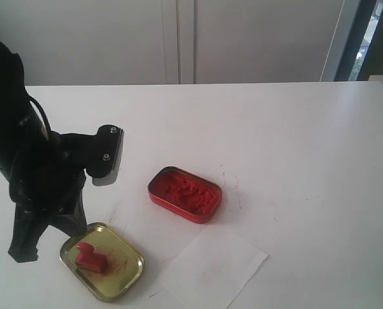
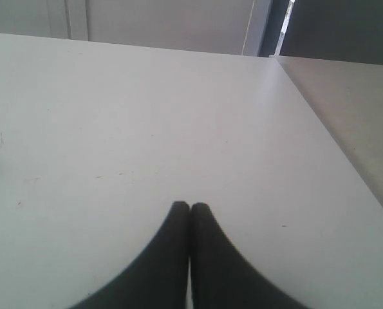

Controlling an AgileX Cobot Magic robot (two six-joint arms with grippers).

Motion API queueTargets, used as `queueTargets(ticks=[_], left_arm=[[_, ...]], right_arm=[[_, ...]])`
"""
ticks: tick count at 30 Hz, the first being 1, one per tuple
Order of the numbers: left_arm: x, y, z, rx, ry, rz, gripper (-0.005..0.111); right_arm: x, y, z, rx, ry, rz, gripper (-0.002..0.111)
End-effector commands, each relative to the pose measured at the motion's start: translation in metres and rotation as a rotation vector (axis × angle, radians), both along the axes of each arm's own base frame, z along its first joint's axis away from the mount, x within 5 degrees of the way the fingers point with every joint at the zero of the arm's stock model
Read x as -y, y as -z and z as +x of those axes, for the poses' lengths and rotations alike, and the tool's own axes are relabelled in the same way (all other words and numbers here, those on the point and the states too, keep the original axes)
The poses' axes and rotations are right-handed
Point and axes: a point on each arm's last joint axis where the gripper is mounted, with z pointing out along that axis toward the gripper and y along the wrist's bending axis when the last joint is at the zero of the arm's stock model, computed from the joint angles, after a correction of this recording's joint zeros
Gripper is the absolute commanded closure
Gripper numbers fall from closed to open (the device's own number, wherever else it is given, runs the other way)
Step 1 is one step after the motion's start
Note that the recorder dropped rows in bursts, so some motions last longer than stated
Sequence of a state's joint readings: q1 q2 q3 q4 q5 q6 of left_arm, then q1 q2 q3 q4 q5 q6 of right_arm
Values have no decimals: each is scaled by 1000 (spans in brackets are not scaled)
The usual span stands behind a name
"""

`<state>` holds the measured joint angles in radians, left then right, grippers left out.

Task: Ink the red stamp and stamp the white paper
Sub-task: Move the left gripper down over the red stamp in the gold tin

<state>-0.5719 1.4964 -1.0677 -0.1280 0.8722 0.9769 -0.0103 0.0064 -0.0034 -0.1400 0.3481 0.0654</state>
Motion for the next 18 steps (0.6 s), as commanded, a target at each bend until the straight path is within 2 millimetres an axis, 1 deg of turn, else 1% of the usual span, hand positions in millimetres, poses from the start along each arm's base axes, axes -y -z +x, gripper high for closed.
queueTargets(ticks=[1, 8, 13, 15, 18], left_arm=[[2, 2, -2, 22, 54, 59, 107], [7, 21, 7, -8, 89, 94, 107], [9, 24, 10, 16, 102, 84, 106], [9, 24, 10, 16, 103, 84, 101], [9, 24, 10, 16, 103, 84, 87]], right_arm=[[0, 0, 0, 9, -3, -9, 108], [0, 0, 0, 9, -3, -9, 108], [0, 0, 0, 9, -3, -9, 108], [0, 0, 0, 9, -3, -9, 108], [0, 0, 0, 9, -3, -9, 108]])
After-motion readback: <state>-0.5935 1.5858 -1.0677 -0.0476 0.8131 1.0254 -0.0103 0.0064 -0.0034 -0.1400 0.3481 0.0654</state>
